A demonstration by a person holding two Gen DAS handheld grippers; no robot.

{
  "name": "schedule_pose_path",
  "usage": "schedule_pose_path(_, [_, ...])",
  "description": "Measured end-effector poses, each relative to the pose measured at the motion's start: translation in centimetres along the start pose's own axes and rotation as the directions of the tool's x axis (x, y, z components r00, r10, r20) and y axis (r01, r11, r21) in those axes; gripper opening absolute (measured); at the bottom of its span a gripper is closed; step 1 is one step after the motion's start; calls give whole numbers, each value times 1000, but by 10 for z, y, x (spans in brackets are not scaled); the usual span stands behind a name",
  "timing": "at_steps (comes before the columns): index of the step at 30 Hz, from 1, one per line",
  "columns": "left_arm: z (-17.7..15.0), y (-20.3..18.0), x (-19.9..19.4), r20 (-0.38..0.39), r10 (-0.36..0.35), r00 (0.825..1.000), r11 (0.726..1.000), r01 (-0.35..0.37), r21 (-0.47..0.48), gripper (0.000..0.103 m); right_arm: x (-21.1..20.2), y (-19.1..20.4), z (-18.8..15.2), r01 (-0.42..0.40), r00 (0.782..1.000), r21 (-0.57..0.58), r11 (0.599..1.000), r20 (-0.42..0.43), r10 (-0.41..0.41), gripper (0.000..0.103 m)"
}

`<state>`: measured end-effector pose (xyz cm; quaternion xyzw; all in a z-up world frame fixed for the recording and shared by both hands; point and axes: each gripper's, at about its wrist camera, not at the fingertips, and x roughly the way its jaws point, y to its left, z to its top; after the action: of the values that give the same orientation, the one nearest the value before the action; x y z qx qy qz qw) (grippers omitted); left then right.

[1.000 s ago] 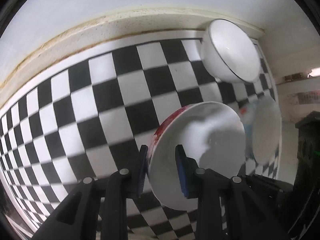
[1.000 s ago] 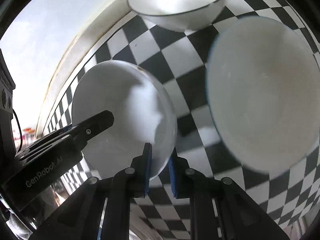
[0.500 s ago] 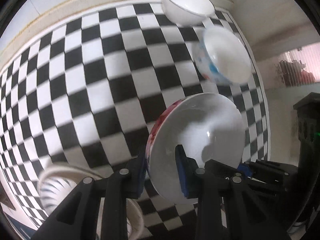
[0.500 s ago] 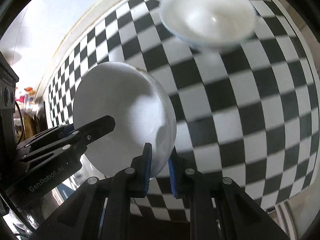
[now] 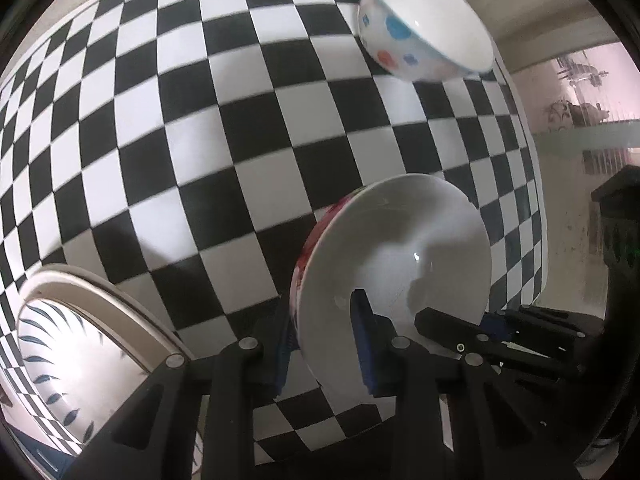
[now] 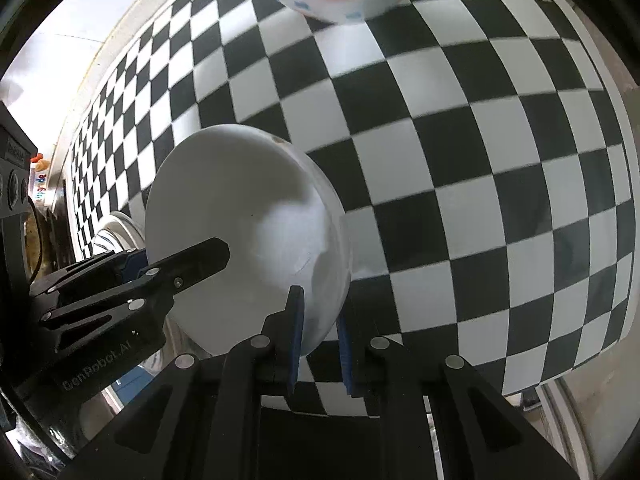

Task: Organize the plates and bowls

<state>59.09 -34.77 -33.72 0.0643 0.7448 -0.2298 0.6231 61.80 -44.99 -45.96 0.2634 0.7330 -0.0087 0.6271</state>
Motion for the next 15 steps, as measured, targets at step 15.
schedule_pose_path(15, [-7, -3, 18, -45, 40, 998, 999, -40, 0, 25, 21, -1, -16, 3, 999, -19, 1000, -49, -4, 17])
